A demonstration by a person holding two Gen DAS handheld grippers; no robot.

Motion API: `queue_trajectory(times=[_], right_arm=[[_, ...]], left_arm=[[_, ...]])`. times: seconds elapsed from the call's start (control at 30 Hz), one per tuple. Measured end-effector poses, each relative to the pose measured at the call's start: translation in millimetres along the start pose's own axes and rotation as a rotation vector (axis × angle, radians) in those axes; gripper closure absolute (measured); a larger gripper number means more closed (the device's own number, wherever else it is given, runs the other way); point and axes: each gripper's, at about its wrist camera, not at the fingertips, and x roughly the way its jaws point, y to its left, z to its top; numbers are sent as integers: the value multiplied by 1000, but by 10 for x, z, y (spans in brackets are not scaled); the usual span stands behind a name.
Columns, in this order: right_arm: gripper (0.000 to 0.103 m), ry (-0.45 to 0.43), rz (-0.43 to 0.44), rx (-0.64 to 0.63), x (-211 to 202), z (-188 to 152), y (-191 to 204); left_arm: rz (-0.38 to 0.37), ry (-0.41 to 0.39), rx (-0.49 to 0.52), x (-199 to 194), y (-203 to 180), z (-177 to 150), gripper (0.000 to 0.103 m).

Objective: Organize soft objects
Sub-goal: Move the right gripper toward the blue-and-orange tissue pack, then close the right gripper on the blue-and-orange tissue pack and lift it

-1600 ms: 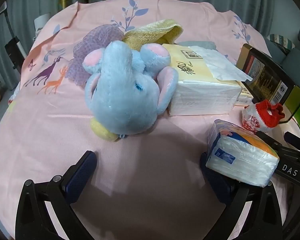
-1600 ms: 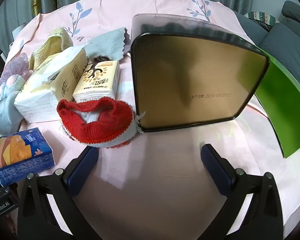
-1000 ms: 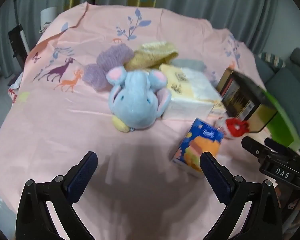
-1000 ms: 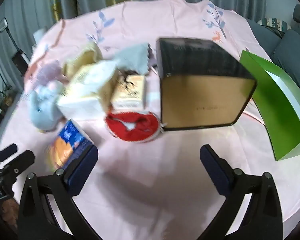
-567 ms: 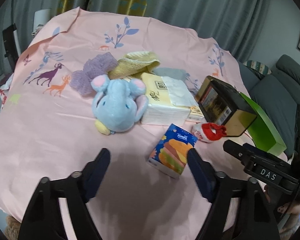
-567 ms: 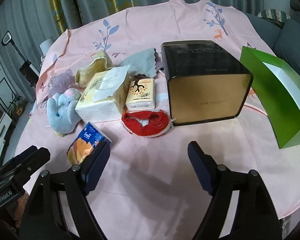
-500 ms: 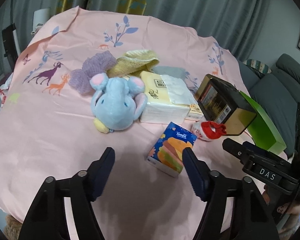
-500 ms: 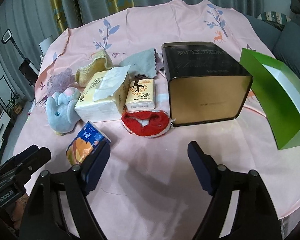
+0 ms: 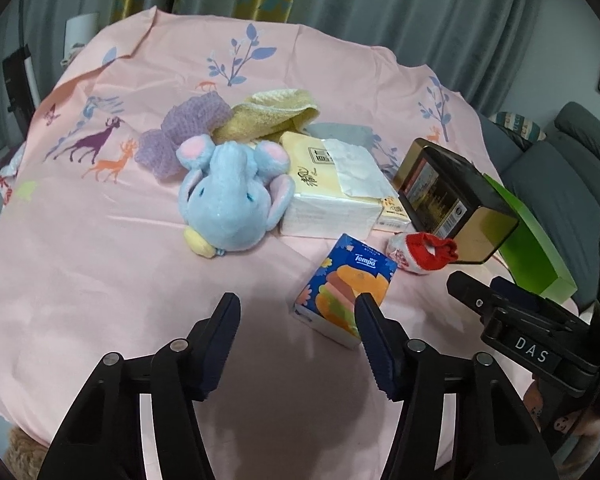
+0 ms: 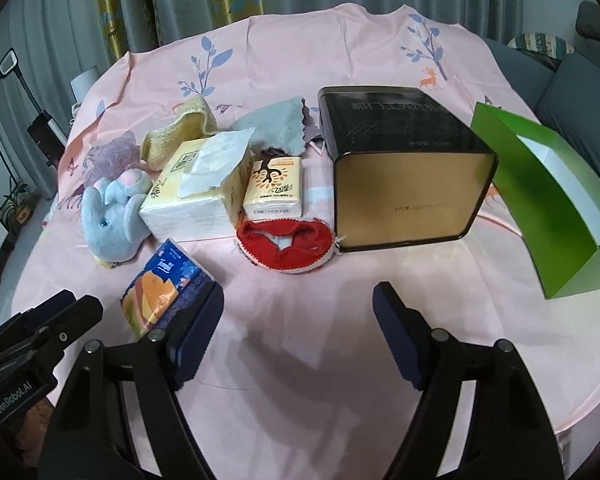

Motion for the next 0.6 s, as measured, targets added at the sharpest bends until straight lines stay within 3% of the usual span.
queue_trajectory(times=[0.13,0.27,0.6], right_arm=[[36,4,-11,-10,9,4,16],[44,3,-16,-22,-2,20,33],[45,-27,-16,-58,-64,73,170]], left_arm=[[-22,8,-13,7,6,-2,44],[-62,14,-15,-8,-18,7,55],[-100,35,-14,25,-97,1,57]])
